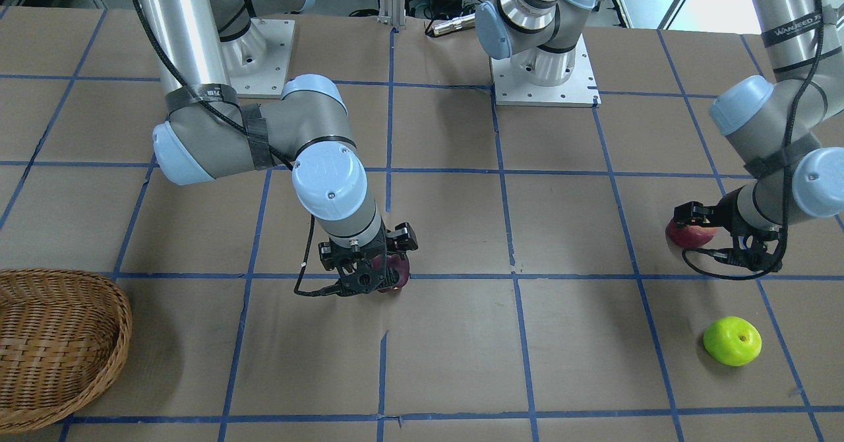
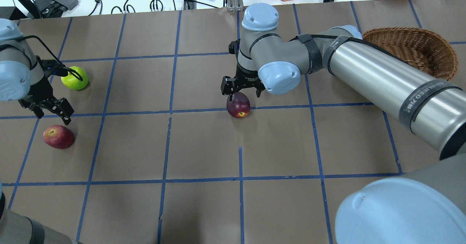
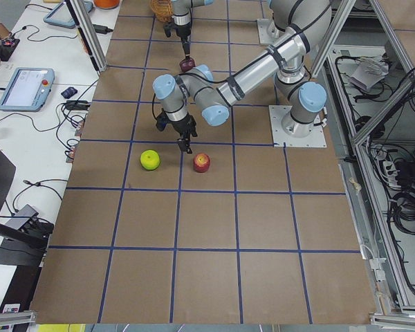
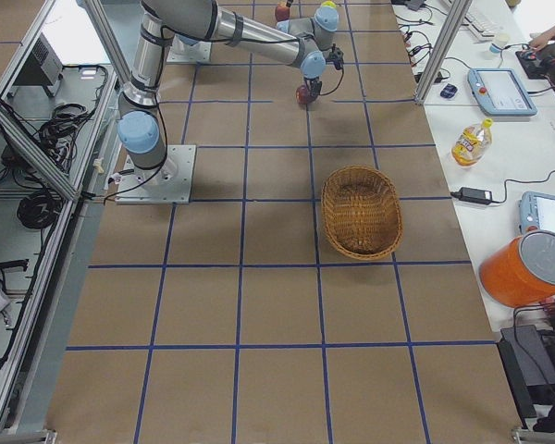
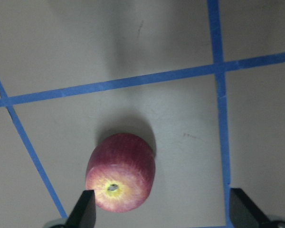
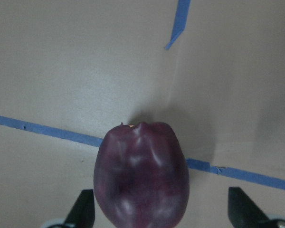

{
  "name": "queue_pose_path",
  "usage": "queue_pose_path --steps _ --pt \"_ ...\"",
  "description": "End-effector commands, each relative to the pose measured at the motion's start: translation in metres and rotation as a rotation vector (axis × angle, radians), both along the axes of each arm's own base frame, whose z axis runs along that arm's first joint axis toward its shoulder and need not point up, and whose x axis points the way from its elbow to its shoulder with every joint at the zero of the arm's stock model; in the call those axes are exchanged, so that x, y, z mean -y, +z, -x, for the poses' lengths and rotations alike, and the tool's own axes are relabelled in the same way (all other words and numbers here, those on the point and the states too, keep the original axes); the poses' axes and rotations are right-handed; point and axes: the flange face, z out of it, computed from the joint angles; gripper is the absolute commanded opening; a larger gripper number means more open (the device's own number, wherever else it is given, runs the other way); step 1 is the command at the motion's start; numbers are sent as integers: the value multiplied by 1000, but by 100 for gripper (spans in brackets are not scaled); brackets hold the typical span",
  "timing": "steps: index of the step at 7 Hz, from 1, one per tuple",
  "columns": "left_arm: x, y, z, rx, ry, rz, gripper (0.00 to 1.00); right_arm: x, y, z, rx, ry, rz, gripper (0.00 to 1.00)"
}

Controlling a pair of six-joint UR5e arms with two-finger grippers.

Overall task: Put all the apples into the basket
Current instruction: 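Grasp the dark red apple with right gripper while left grasps red apple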

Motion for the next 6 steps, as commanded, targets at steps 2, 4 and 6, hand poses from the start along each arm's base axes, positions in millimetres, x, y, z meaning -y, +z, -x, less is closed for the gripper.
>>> queue_pose_path --steps 2,4,6 --pt "-17 -45 -12 1 -32 -51 100 4 -19 -4 20 -4 -13 100" --pt "-27 -52 -38 -13 17 -45 100 2 -28 -4 16 -4 -27 100" --pt "-24 -59 -31 -103 42 8 93 2 -43 -5 7 -28 -55 100"
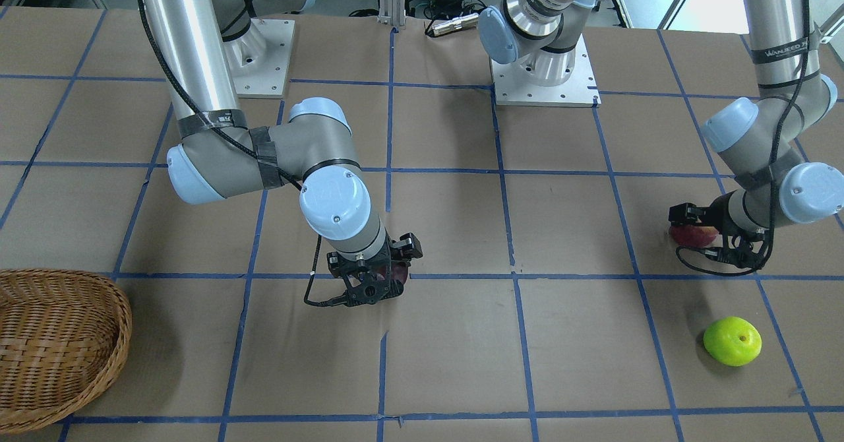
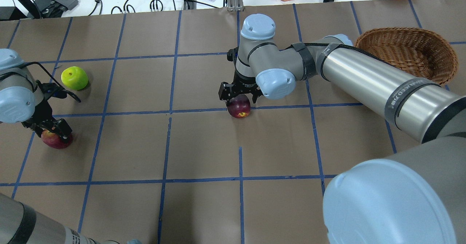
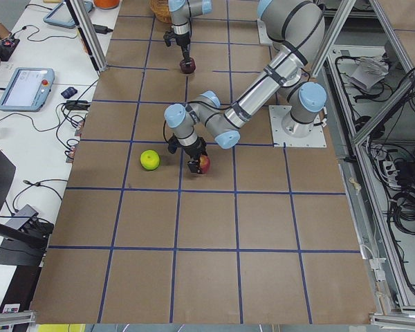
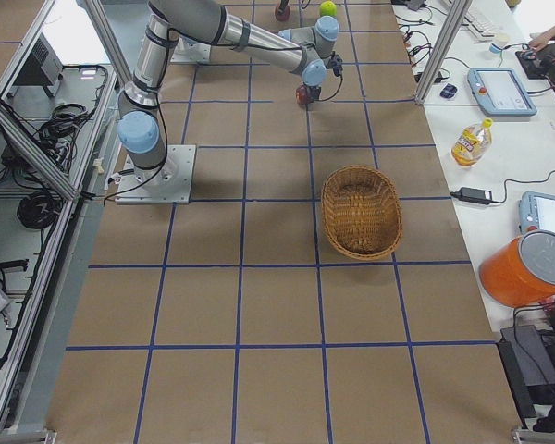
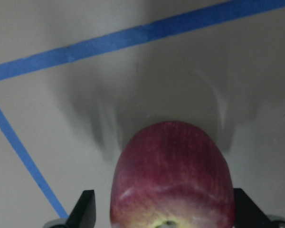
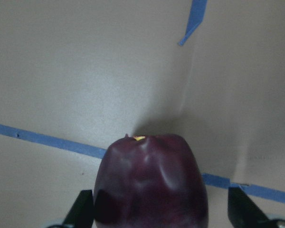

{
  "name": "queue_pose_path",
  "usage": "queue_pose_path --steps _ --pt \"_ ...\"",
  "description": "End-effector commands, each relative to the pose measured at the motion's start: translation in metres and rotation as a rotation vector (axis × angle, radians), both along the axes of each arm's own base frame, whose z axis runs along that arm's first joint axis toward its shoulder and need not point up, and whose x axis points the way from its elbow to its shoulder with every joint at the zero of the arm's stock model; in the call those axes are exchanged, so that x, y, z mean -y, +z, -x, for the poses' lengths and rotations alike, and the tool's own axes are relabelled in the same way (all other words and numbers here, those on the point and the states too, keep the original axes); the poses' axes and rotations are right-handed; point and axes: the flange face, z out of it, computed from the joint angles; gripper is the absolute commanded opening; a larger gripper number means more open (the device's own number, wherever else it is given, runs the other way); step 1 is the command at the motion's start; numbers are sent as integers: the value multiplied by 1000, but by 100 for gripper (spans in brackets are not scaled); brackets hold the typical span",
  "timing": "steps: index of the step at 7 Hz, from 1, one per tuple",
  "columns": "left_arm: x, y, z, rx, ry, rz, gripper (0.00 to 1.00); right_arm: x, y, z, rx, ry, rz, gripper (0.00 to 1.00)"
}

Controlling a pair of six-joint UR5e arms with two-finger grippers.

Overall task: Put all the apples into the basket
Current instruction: 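Carry the dark red apple into the basket and release while left places red apple centrally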

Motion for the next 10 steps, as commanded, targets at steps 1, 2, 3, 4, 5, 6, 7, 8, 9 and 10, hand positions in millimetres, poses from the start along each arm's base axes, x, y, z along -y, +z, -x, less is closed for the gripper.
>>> queue_pose_path --steps 1,2,3,4,5,6,7,8,9,10 --pt "1 -1 1 -44 16 29 57 3 -4 -1 -8 -67 -16 64" --pt "3 9 6 -35 11 48 28 2 -2 -1 -9 -77 -17 6" --pt "9 24 22 -36 9 62 25 4 3 2 -16 -82 -6 0" --pt "18 43 69 -61 0 86 25 9 26 12 -13 -98 22 0" --pt "20 56 112 -52 37 80 25 11 59 33 -28 -122 52 0" --pt "23 65 153 -41 80 101 25 30 87 81 -44 -183 89 0" --pt "25 68 202 -38 142 109 25 49 121 139 -51 -189 76 0" --pt "26 67 253 -37 225 125 25 74 154 212 -49 -179 64 0" --pt "29 66 305 -34 309 137 25 88 171 281 -67 -179 42 0" --pt "35 74 361 -92 378 156 25 91 173 347 -151 -161 49 0"
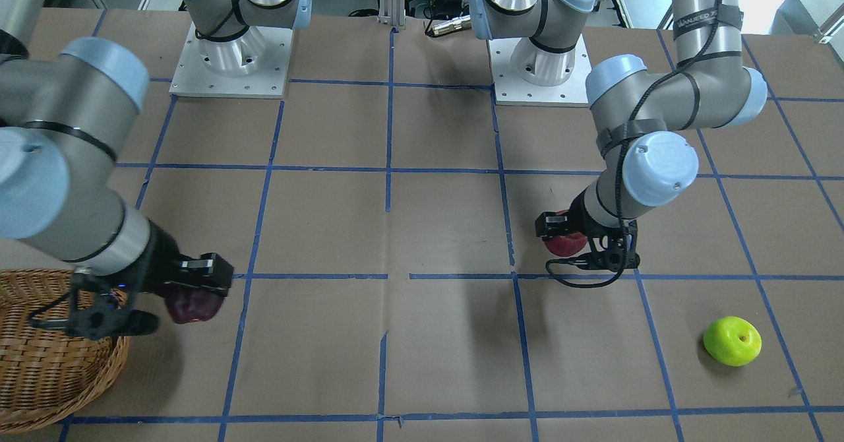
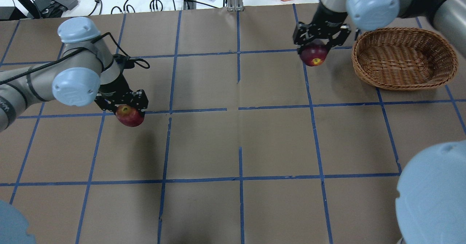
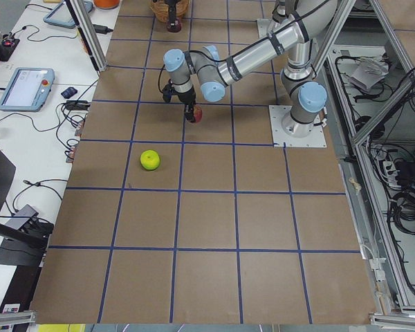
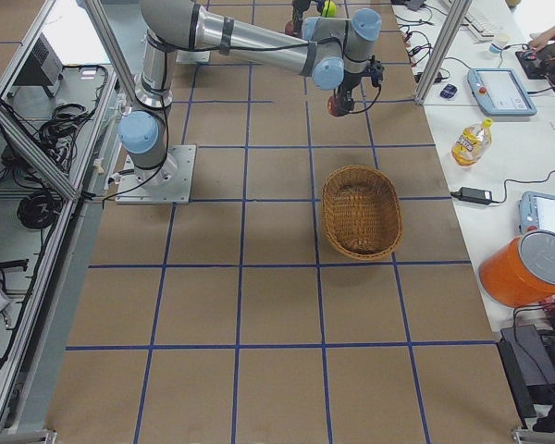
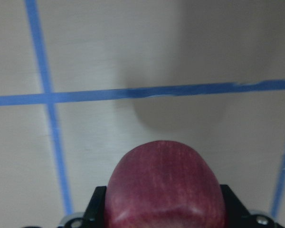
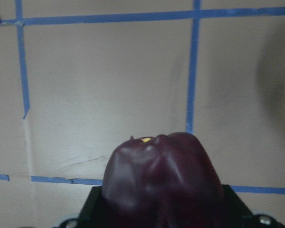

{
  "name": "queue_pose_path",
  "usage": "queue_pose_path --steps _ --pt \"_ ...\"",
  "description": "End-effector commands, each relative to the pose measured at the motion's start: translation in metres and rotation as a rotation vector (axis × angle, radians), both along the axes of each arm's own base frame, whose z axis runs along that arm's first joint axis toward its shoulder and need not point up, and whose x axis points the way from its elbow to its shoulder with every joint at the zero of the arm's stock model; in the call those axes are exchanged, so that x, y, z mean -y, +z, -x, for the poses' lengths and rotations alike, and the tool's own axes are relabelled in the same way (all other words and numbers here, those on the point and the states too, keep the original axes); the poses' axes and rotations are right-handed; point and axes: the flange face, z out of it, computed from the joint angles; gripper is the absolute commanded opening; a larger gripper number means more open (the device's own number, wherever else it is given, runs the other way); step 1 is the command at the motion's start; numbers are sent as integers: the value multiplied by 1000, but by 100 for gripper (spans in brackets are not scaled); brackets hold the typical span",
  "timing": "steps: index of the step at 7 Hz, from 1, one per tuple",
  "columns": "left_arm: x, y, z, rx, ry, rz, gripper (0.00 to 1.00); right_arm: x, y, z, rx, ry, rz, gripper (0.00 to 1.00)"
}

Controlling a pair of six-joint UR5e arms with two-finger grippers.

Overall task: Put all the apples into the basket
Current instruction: 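Carry the dark red apple into the basket and release while left places red apple centrally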

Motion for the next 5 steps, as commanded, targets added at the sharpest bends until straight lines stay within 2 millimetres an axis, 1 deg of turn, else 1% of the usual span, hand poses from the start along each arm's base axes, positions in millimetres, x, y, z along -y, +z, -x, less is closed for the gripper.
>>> queue_pose_path --steps 1,2,3,4,5 --pt "9 8 119 -122 151 29 25 7 5 130 -75 63 -11 0" --pt "9 1 175 -148 123 76 25 11 -23 201 -87 61 -26 0" --pt "5 -24 226 -189 63 129 25 12 -41 250 -92 100 -2 0" --pt "0 -46 243 -181 39 108 25 12 -54 273 -96 161 13 0" --pt "-4 -54 251 -176 32 95 83 13 -79 310 -104 143 28 0"
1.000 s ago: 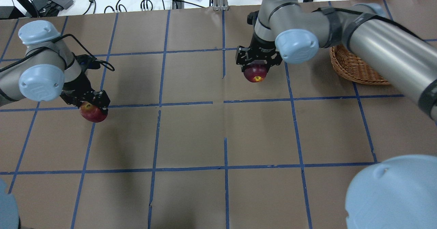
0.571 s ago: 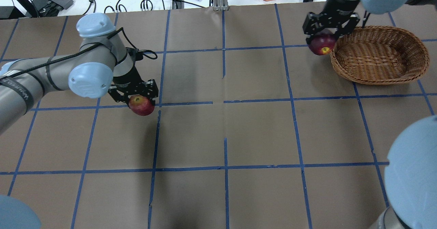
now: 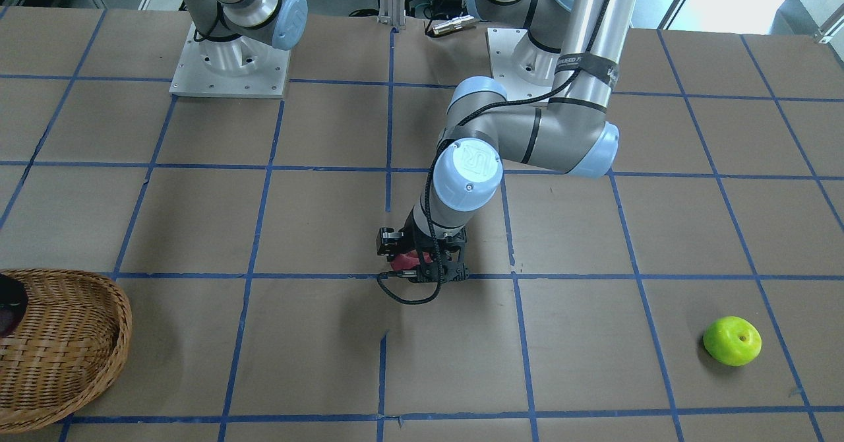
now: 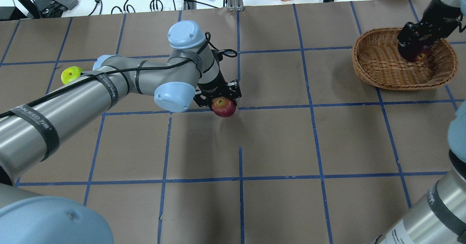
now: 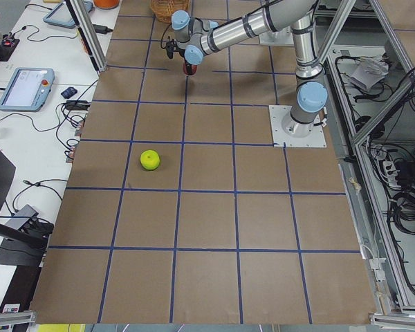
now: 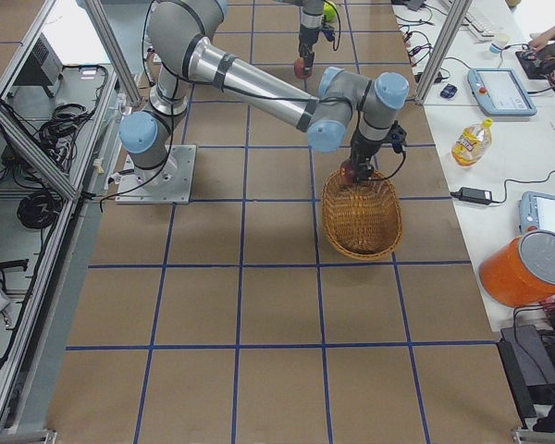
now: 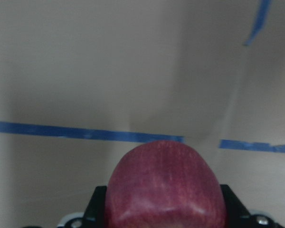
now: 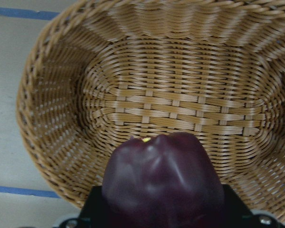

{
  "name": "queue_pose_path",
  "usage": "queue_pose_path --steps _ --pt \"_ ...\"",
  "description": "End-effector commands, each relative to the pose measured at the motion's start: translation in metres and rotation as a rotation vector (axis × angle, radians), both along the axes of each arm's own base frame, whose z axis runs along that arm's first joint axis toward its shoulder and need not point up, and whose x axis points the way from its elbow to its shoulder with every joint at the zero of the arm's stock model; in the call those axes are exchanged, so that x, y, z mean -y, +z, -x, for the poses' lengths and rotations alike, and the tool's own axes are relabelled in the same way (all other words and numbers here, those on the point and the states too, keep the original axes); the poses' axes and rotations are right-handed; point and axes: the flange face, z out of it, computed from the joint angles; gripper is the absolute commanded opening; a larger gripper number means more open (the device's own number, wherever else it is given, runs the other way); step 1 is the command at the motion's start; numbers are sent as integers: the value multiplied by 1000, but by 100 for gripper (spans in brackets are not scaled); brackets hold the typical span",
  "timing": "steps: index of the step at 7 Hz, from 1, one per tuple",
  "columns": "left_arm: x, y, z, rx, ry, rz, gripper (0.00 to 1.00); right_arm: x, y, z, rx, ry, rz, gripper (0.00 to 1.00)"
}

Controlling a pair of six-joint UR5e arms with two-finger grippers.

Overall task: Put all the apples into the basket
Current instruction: 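Carry the dark red apple into the basket and release while left places red apple centrally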

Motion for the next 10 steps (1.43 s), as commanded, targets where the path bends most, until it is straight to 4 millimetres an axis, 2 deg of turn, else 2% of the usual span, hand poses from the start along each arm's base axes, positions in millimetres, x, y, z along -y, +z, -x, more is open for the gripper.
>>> queue_pose_path --steps 1,2,3,4,5,6,7,8,9,10 --pt "-9 -17 20 15 20 -23 100 4 -48 64 -26 7 48 0" --pt "-3 1 18 -3 33 3 100 10 -58 69 -30 4 53 0" --pt "10 25 2 0 51 -4 100 13 -65 72 -35 -3 62 0" --pt "29 59 -31 6 54 -42 100 14 -68 73 -43 -13 72 0" --pt "40 94 -73 12 -25 -79 100 15 -79 74 -35 -24 62 49" --pt "50 112 -134 50 -108 -96 100 18 -81 74 -36 -32 73 99" --pt "59 130 -194 56 -175 -73 100 18 -81 75 -40 -42 76 100" --pt "69 144 -250 199 -192 -52 100 18 -74 73 -41 -41 79 100" --pt "91 151 -297 241 -214 -25 100 17 -57 67 -49 -36 93 100" --pt "112 152 -354 261 -192 58 100 14 -28 52 -45 -22 107 100"
